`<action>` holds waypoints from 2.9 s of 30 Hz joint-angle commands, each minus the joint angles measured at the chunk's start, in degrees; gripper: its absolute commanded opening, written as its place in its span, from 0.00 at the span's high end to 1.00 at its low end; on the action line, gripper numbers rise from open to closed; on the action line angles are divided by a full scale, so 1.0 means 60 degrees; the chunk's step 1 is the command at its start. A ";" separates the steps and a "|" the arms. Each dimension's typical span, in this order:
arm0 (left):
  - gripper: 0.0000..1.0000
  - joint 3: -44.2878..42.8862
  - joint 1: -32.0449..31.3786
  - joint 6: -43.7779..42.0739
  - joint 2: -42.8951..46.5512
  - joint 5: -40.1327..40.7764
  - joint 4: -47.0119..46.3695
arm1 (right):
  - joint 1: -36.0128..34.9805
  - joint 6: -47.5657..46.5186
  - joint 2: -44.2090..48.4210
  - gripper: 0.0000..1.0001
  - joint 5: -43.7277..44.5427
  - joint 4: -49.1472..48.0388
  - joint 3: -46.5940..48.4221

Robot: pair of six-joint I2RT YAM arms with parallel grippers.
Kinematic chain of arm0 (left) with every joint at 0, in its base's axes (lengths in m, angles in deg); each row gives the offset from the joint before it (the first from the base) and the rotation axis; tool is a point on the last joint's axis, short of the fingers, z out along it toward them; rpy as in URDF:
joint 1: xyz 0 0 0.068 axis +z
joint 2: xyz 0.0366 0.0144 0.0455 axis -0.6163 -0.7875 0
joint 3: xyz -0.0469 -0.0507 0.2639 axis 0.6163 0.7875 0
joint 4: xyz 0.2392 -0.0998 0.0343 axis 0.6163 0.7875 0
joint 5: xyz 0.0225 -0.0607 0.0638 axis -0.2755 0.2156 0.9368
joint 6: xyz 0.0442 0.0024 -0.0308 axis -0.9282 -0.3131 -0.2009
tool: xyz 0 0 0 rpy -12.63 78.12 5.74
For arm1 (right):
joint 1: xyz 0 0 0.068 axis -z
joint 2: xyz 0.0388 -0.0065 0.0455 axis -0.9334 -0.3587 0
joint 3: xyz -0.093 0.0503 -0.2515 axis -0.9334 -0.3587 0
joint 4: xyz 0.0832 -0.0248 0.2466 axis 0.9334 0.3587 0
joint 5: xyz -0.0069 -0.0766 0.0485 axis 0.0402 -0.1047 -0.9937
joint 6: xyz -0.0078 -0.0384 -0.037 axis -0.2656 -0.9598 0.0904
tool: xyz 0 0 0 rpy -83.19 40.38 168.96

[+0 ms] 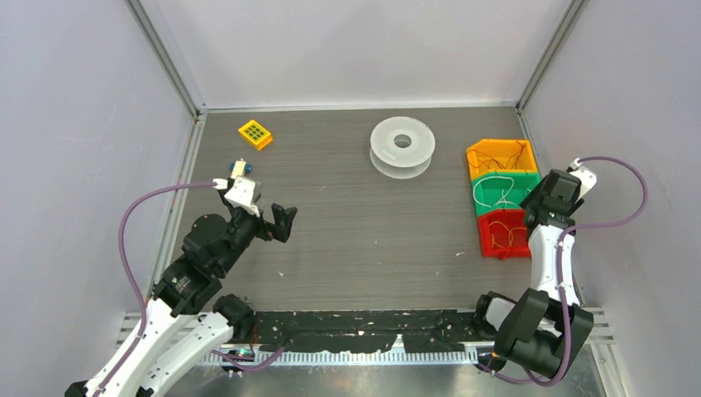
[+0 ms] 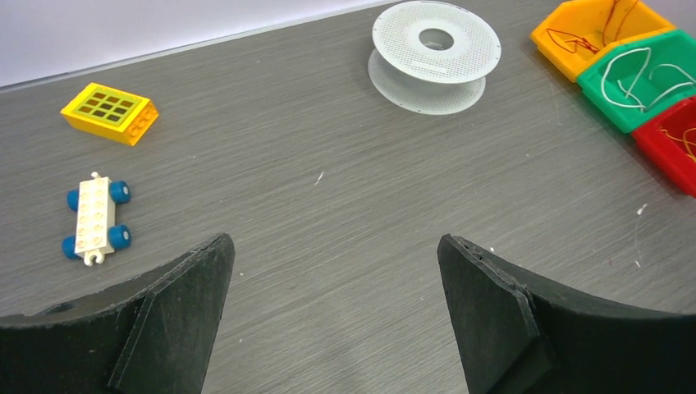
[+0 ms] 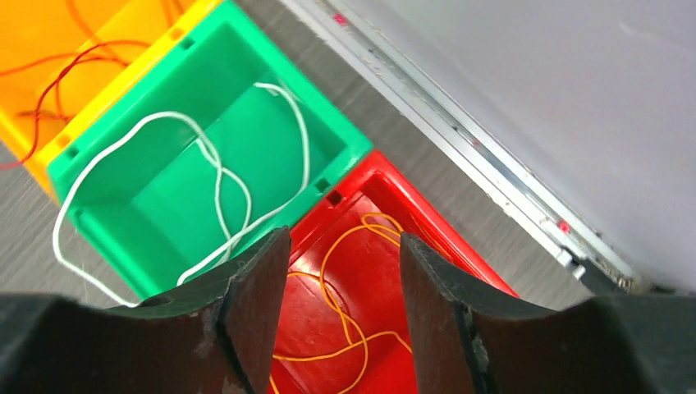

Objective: Wrap the cables

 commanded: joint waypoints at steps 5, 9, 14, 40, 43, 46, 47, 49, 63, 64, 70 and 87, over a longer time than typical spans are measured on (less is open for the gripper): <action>0.03 0.0128 -0.0239 0.0259 0.0301 -0.0316 -0.0621 | -0.0480 -0.3421 -0.0311 0.40 -0.0370 -0.0757 0.0459; 0.03 -0.0002 -0.0390 0.0123 0.0336 -0.0319 -0.0355 | -0.1526 -0.4161 -0.0797 0.40 0.0875 -0.0773 0.0988; 0.03 -0.0243 -0.0392 0.0071 0.0387 -0.0246 -0.0056 | -0.1620 -0.5754 -0.0847 0.44 -0.0822 -0.0772 0.0821; 0.04 -0.0125 -0.0766 0.0007 0.0852 0.0022 -0.0076 | -0.0923 -0.7461 -0.2370 0.61 0.0637 -0.0266 0.0586; 0.04 -0.0145 -0.0763 0.0006 0.0837 0.0019 -0.0081 | -0.0916 -0.7480 -0.2184 0.61 0.0822 -0.0409 0.0388; 0.04 -0.0132 -0.0762 0.0007 0.0876 0.0019 -0.0055 | -0.0923 -0.7607 -0.2179 0.62 0.1096 -0.0445 0.0359; 0.04 -0.0118 -0.0759 0.0007 0.0900 0.0019 -0.0052 | -0.0923 -0.7593 -0.2172 0.62 0.1161 -0.0446 0.0353; 0.04 -0.0097 -0.0766 0.0005 0.0948 0.0046 -0.0069 | -0.0916 -0.7546 -0.2192 0.62 0.1042 -0.0337 0.0385; 0.04 -0.0102 -0.0759 -0.0010 0.0980 0.0109 -0.0084 | -0.0961 -0.7305 -0.2713 0.64 0.0881 -0.0131 0.0282; 0.04 -0.0089 -0.0759 -0.0010 0.0974 0.0109 -0.0094 | -0.0958 -0.7276 -0.2774 0.64 0.1067 -0.0133 0.0308; 0.04 -0.0102 -0.0763 0.0001 0.0955 0.0092 -0.0107 | -0.0967 -0.7342 -0.2807 0.67 0.1353 -0.0147 0.0385; 0.04 -0.0032 -0.0762 0.0005 0.0961 0.0187 -0.0192 | -0.1408 -0.6213 -0.3079 0.95 0.3292 0.3136 0.5288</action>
